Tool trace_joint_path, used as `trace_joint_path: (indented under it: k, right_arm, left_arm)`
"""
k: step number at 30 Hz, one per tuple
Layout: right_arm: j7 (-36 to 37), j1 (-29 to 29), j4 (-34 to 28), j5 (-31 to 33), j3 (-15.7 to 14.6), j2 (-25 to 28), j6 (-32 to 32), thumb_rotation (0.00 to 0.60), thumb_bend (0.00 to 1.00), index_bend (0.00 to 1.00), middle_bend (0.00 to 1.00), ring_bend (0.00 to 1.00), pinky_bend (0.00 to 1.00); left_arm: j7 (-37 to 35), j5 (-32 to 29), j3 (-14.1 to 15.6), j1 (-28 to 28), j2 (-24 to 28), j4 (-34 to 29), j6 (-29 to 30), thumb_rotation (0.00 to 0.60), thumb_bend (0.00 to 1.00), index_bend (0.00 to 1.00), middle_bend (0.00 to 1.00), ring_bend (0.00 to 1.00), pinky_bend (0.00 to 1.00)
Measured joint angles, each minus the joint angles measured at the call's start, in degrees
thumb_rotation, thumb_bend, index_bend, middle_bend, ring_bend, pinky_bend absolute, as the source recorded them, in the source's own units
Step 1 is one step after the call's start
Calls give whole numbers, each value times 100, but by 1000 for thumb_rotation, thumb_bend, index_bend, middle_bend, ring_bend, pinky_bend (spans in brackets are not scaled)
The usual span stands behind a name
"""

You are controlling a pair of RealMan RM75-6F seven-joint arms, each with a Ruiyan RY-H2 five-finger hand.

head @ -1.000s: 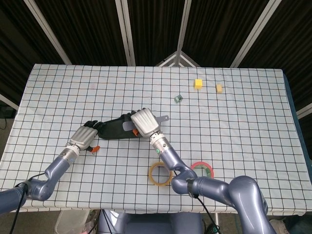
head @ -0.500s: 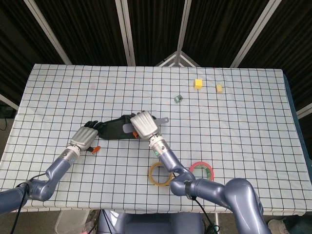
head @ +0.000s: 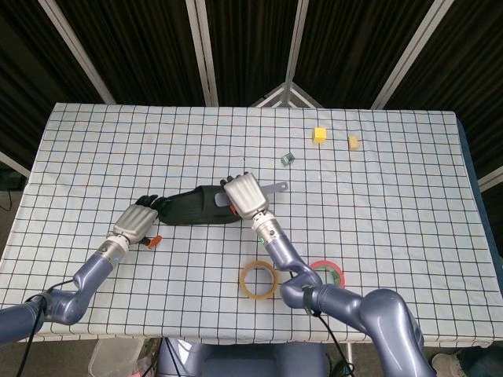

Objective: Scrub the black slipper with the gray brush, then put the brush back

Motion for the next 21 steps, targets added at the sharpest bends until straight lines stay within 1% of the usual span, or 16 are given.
trace_joint_path:
  k: [8, 14, 21]
  right_arm:
    - [-3, -34, -162, -16, 17, 11, 2, 600, 664, 721, 659, 572, 556]
    - [-66, -34, -508, -72, 23, 21, 73, 600, 664, 721, 659, 572, 556]
    - [-341, -41, -890, -140, 11, 16, 240, 600, 668, 721, 659, 572, 555]
  left_arm:
    - [14, -1, 15, -21, -9, -18, 34, 539, 457, 53, 71, 30, 76]
    - [23, -12, 22, -31, -7, -25, 51, 539, 463, 54, 71, 30, 76]
    - [5, -19, 35, -33, 9, -37, 66, 539, 478, 53, 70, 30, 76]
